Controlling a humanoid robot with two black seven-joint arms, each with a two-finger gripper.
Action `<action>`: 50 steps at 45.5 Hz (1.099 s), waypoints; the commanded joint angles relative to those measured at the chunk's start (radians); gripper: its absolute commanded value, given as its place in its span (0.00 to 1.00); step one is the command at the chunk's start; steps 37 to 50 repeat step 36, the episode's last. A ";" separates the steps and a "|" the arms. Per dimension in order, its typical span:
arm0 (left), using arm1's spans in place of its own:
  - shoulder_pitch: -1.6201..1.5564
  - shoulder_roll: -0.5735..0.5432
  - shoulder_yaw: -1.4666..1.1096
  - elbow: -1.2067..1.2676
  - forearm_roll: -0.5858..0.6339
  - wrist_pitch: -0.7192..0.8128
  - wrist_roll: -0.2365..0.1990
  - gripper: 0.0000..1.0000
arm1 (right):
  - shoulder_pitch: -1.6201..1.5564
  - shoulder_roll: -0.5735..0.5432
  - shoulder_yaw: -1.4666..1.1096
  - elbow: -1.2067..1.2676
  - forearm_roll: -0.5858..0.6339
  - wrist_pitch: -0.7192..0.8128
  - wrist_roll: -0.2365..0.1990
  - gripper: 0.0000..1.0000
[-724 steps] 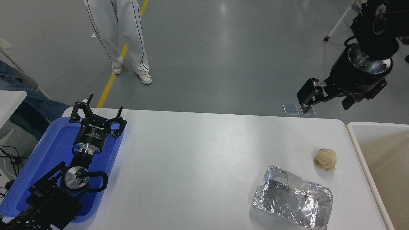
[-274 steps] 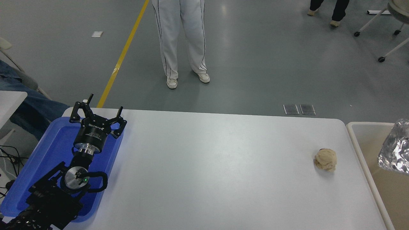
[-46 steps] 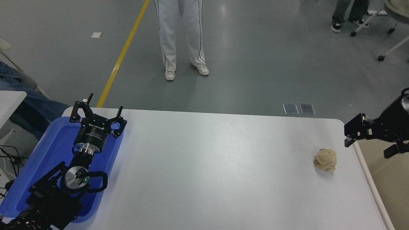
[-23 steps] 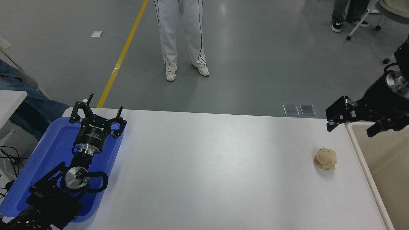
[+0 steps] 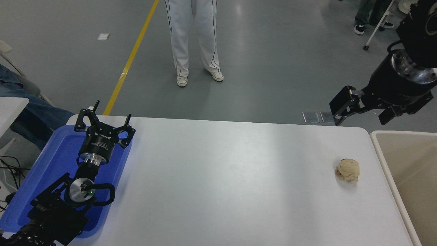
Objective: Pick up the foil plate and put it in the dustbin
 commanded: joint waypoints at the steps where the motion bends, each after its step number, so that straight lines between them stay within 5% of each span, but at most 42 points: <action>1: 0.000 0.000 0.000 0.000 0.000 0.000 0.000 1.00 | -0.052 0.015 -0.028 -0.003 0.007 0.000 -0.002 1.00; 50: 0.000 0.000 0.000 0.000 0.000 0.000 0.000 1.00 | -0.132 0.043 0.011 -0.016 0.010 0.000 0.005 1.00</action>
